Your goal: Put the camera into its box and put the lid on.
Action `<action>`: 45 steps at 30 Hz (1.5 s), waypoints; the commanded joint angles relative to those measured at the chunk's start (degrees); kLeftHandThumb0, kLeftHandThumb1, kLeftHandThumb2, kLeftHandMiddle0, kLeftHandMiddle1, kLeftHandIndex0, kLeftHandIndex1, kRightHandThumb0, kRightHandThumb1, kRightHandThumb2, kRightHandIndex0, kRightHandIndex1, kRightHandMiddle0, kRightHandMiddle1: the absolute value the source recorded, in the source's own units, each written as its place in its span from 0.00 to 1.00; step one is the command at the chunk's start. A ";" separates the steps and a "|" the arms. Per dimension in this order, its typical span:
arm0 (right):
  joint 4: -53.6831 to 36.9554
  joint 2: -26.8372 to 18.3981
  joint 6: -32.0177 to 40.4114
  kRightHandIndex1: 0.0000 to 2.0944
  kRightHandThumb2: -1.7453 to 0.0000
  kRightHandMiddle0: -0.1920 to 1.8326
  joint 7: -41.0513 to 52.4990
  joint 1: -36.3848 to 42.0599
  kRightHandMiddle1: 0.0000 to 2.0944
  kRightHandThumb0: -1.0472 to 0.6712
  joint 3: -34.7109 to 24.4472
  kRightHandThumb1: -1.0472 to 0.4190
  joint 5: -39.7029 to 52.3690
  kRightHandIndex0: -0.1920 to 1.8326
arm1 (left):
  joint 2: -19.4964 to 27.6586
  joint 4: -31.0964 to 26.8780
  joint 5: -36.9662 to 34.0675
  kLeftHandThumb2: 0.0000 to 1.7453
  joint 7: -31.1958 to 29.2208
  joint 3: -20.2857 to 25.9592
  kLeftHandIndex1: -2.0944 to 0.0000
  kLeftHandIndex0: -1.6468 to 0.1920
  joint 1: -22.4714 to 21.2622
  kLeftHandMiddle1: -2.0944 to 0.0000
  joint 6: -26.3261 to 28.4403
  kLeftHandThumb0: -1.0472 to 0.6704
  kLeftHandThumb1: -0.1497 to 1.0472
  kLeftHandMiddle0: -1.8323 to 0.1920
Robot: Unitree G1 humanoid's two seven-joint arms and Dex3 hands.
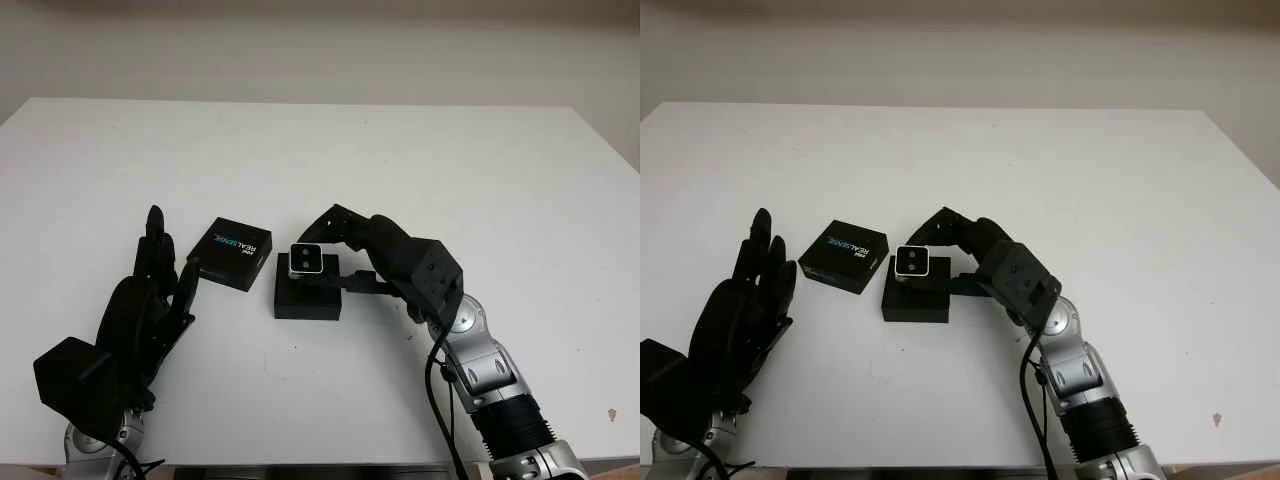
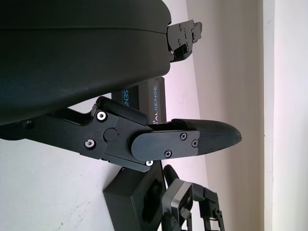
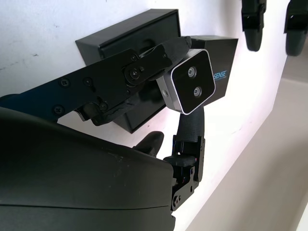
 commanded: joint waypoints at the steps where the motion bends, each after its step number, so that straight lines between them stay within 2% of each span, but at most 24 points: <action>1: 0.67 0.98 -0.42 0.31 0.97 0.26 -1.51 0.58 0.76 0.37 0.17 0.08 -0.64 0.18 | -0.25 0.30 -0.03 0.27 -0.04 -0.26 1.00 1.00 0.11 1.00 -0.87 0.17 1.00 1.00; 20: 1.99 1.85 -0.96 0.26 0.97 0.25 -3.29 1.57 0.77 0.38 0.45 0.07 -1.34 0.19 | 0.03 0.48 0.59 0.27 0.19 -0.34 1.00 1.00 -0.09 1.00 -0.85 0.17 1.00 1.00; 45: 2.56 -1.18 -1.47 0.18 0.97 0.27 0.81 0.98 0.74 0.37 1.34 0.07 -3.09 0.23 | -0.08 -0.15 -0.04 0.27 0.01 -0.19 1.00 1.00 0.59 1.00 -0.84 0.17 1.00 1.00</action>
